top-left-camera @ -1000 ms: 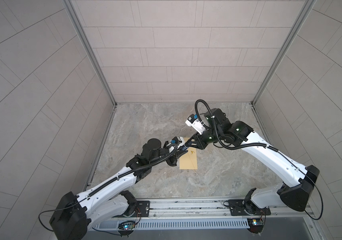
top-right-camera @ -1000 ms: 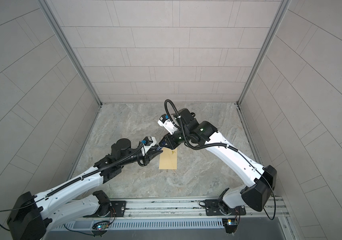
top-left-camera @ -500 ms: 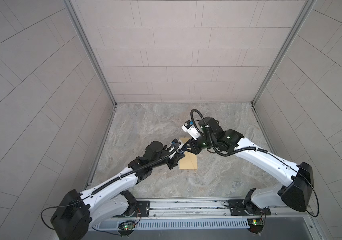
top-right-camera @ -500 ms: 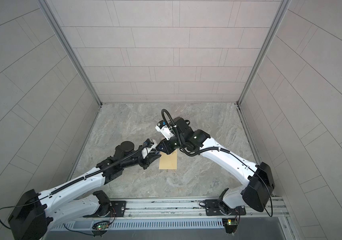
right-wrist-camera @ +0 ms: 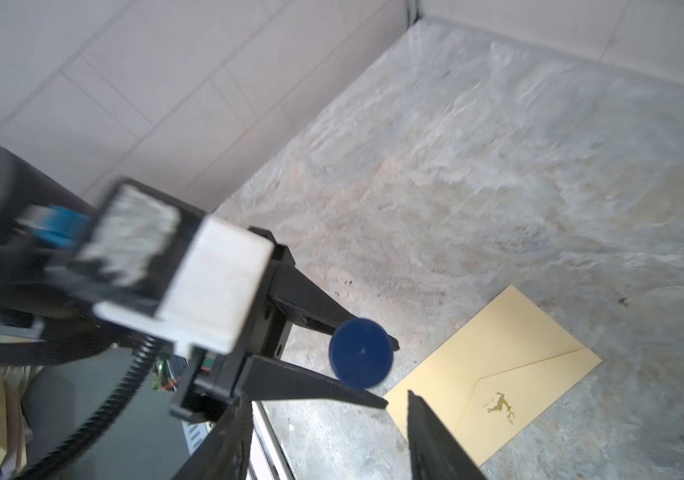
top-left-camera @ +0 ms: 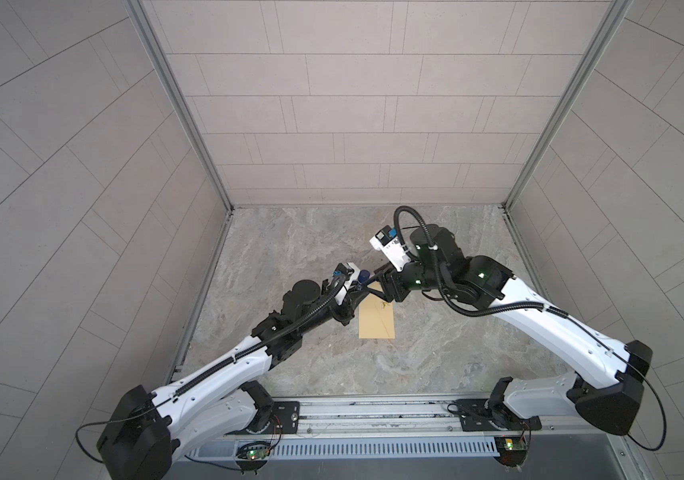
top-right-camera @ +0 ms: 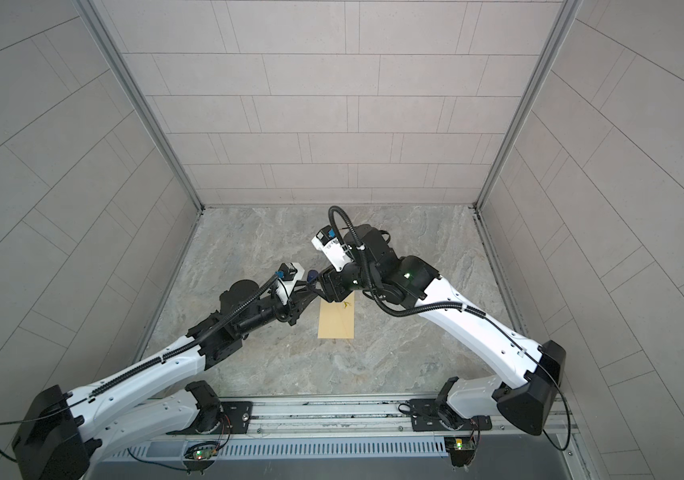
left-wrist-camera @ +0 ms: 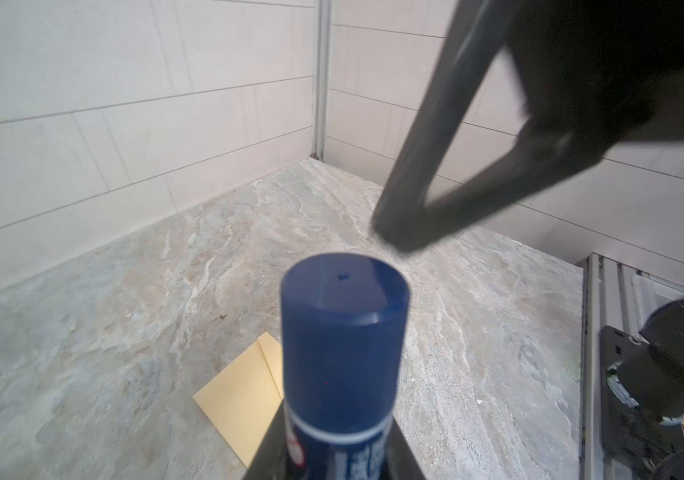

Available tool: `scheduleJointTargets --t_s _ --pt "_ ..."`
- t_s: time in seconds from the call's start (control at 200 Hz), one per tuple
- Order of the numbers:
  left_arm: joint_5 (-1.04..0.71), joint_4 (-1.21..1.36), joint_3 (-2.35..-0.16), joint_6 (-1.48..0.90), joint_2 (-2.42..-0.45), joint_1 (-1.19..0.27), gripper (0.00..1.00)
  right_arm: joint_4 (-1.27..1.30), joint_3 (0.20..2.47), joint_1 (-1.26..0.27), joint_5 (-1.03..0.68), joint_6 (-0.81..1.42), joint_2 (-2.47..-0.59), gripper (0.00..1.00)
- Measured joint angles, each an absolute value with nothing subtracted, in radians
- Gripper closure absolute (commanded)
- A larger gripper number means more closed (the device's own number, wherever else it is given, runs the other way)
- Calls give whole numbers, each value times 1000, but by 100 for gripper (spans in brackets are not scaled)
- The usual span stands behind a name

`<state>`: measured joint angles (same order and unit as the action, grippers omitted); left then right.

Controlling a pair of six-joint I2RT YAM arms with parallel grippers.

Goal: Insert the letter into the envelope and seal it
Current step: 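Press the dark-blue cap onto the glue stick tip with the right gripper, then withdraw the right gripper while the left gripper lays the capped glue stick down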

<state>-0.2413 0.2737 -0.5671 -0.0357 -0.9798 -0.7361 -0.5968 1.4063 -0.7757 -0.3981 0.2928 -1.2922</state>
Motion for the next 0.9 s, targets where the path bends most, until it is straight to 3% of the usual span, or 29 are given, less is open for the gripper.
scheduleJointTargets --t_s 0.12,0.295,0.715,0.896 --pt "-155 145 -591 -107 -976 -736 100 -556 1399 -760 -333 280 -1179 30" --pt "-42 -122 -713 -217 -1040 -734 100 -515 1323 -721 -255 265 -1047 28" --pt "34 -464 -916 -441 -1475 -692 99 -512 1150 -617 -200 266 -1006 27" --pt "32 -477 -916 -516 -1579 -670 89 -509 1099 -577 -200 268 -975 27"
